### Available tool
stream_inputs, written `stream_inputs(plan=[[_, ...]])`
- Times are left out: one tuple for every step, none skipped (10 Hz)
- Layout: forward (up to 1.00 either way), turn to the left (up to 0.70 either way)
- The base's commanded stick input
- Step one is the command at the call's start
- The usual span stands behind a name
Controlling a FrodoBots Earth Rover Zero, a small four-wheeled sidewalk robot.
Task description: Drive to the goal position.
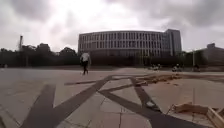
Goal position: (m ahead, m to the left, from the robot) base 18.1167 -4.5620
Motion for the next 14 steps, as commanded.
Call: stream_inputs(plan=[[0.70,0.00],[0.70,0.00],[0.70,0.00],[0.70,0.00],[0.70,0.00],[0.70,-0.01],[0.70,-0.03],[0.70,-0.35],[0.70,-0.35],[0.70,-0.24],[0.70,-0.09],[0.70,0.00],[0.70,0.00],[0.70,0.00]])
